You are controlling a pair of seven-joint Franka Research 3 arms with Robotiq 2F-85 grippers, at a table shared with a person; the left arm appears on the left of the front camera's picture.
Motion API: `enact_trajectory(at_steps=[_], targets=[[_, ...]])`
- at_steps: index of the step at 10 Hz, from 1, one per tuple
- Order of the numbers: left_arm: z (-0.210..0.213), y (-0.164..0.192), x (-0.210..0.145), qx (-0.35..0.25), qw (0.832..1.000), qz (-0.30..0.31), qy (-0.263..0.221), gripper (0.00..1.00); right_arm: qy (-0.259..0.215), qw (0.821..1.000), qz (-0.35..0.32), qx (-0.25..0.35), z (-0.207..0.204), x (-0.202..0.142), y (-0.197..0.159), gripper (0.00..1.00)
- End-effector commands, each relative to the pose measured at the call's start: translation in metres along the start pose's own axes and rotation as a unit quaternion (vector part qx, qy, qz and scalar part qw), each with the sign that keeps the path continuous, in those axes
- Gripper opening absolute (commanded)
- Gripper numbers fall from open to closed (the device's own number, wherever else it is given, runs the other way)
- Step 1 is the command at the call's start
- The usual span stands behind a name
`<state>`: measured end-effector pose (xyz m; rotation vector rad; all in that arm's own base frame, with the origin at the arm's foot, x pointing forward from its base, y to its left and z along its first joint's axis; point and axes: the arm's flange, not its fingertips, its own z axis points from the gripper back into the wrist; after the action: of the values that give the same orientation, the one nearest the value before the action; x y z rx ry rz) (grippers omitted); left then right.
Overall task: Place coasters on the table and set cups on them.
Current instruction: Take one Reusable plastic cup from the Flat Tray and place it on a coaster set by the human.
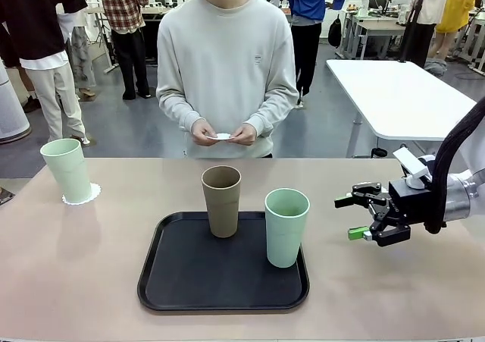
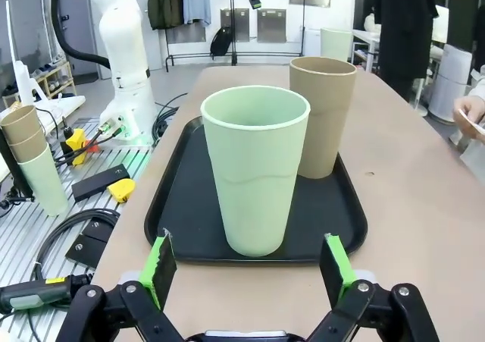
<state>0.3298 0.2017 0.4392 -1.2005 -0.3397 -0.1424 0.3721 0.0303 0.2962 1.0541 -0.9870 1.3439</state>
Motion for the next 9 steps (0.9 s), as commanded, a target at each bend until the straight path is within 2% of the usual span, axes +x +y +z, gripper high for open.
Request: enact_trajectory(at_steps=[1, 2, 3, 4, 9], targets=[[0.001, -0.002, 0.001, -0.003, 1.0, 0.0, -0.005, 1.0, -0.006, 1.0, 0.0, 0.001, 0.0, 0.001, 0.001, 1.0], [0.001, -0.002, 0.001, -0.003, 1.0, 0.0, -0.005, 1.0, 0.0, 1.0, 0.0, 0.0, 0.0, 0.0, 0.0, 1.0], [0.001, -0.002, 0.001, -0.003, 1.0, 0.0, -0.005, 1.0, -0.002, 0.998, 0.034, 0.059, -0.001, -0.003, 0.0, 1.0], [0.001, -0.002, 0.001, -0.003, 1.0, 0.0, -0.005, 1.0, -0.005, 0.996, 0.038, 0.084, -0.001, -0.004, 0.0, 1.0], [0.001, -0.002, 0.001, -0.003, 1.0, 0.0, -0.005, 1.0, -0.031, 0.996, 0.036, 0.075, -0.013, -0.022, -0.005, 1.0]])
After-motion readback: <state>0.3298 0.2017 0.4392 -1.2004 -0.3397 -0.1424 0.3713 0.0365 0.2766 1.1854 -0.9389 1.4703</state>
